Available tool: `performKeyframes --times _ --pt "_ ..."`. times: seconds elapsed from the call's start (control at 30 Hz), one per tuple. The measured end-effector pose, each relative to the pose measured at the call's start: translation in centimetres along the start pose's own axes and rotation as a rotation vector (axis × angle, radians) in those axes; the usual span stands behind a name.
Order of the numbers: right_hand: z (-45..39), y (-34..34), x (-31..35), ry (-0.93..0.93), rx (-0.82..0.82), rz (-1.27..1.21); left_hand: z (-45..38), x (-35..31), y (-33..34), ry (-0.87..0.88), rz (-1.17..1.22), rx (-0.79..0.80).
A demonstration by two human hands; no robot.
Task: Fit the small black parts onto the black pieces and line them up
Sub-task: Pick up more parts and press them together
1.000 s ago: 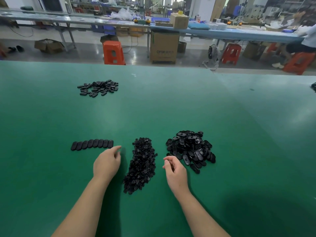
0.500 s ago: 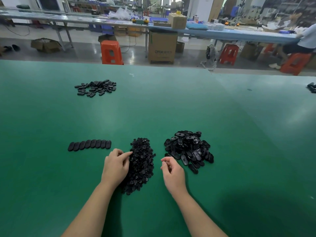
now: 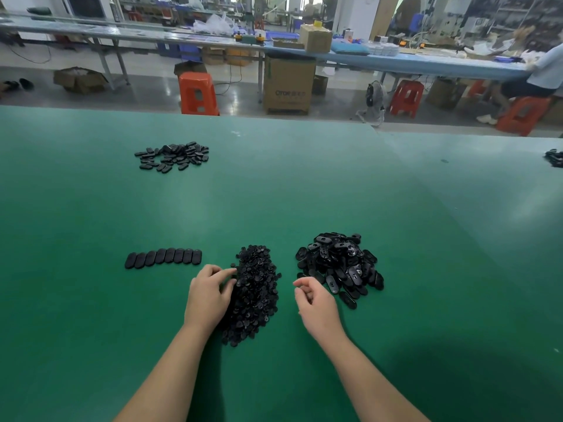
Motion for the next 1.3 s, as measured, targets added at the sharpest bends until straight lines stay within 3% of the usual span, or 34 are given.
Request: performKeyframes --times 0.13,0.27,0.4,0.77,0.97,1.1,1.3 --pt "-0.9 -3.9 0.3 -0.044 -0.185 0.330 -0.1 0.1 0.0 0.003 0.004 -0.004" --pt "-2.0 -5.7 -1.3 0.067 -0.072 0.627 -0.2 0.1 -0.1 -0.003 0.010 -0.012" --pt "-2.2 -6.1 -1.4 0.070 -0.039 0.734 -0.1 0.0 0.0 -0.004 0.035 0.007" --pt "-2.4 -6.3 -0.9 0.031 -0.079 0.625 -0.1 -0.4 -0.1 0.053 0.029 -0.001" --pt "-1.7 -5.3 0.4 -0.086 -0.153 0.320 -0.1 0.0 0.0 0.015 0.002 -0.013" --pt "-0.7 -3.4 0.2 -0.044 -0.151 -0.036 0.0 0.1 0.1 -0.017 -0.008 0.009" --pt "0.7 -0.5 -0.8 -0.005 -0.108 -0.118 0.1 0.0 0.0 -0.035 -0.003 0.021"
Point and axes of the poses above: each hand's wrist, its own z-axis away from the middle knuckle, its own y-axis out of the palm, x = y × z, the point moved 7 cm from there along -z, towards the middle knuckle, and after that the axes turned 4 degrees about -y, right-handed, at the moved point
